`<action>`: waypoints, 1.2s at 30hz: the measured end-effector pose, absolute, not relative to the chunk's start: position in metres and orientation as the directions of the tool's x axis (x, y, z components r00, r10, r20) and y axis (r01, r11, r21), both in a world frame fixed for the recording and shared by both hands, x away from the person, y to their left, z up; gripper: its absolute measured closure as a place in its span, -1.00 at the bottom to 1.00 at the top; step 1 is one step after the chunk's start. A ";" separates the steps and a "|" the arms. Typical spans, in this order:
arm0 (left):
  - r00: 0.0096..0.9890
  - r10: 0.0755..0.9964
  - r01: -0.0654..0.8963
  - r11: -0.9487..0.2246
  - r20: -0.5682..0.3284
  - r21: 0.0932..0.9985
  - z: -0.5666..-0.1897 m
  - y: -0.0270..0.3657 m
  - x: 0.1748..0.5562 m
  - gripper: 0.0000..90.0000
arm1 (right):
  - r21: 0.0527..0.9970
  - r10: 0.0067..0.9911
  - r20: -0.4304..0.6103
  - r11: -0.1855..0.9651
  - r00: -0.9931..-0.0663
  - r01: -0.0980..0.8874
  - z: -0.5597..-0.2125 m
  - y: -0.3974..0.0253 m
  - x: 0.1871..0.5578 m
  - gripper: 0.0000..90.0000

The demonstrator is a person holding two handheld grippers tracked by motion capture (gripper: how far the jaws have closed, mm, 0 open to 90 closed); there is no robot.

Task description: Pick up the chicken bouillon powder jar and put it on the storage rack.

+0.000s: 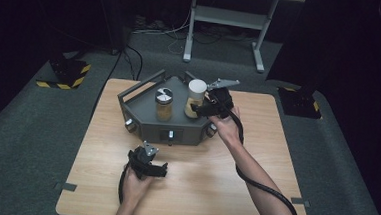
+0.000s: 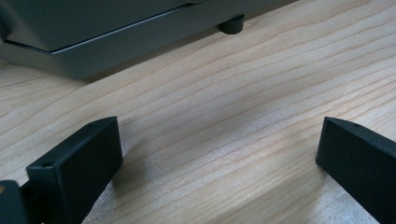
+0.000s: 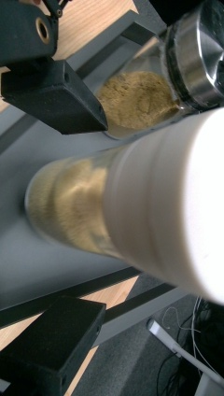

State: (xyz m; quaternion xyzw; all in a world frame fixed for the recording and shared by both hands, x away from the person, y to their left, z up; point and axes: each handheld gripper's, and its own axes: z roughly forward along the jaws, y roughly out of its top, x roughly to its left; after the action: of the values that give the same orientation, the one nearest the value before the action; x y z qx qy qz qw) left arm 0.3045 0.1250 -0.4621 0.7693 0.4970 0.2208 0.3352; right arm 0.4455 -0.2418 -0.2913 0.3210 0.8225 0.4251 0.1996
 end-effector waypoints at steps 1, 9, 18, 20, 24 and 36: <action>0.408 0.913 0.617 -0.282 0.007 0.735 -0.462 0.125 0.305 -0.99 | 0.829 0.698 -0.055 0.431 -0.714 0.357 -0.292 -0.244 0.444 -0.75; 0.409 0.912 0.617 -0.283 0.008 0.734 -0.462 0.125 0.305 -0.99 | 0.842 0.692 -0.054 0.419 -0.720 0.340 -0.299 -0.265 0.427 -0.75; 0.408 0.913 0.617 -0.281 0.007 0.735 -0.462 0.125 0.305 -0.99 | 0.853 0.714 -0.073 0.407 -0.697 0.326 -0.317 -0.293 0.404 -0.75; 0.407 0.913 0.617 -0.280 0.006 0.736 -0.462 0.125 0.305 -0.99 | 0.855 0.720 -0.082 0.406 -0.689 0.323 -0.323 -0.299 0.397 -0.74; 0.409 0.912 0.617 -0.283 0.008 0.734 -0.462 0.125 0.305 -0.99 | 0.853 0.732 -0.069 0.395 -0.677 0.341 -0.337 -0.312 0.389 -0.74; 0.410 0.912 0.617 -0.285 0.009 0.733 -0.462 0.125 0.305 -0.99 | 0.799 0.772 -0.055 0.414 -0.634 0.435 -0.387 -0.328 0.386 -0.75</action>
State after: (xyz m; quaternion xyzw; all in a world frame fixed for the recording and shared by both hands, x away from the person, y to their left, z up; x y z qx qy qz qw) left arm 0.3049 0.1250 -0.4616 0.7704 0.4963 0.2209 0.3337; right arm 0.3858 -0.3276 -0.3868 0.3710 0.8134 0.3942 0.2133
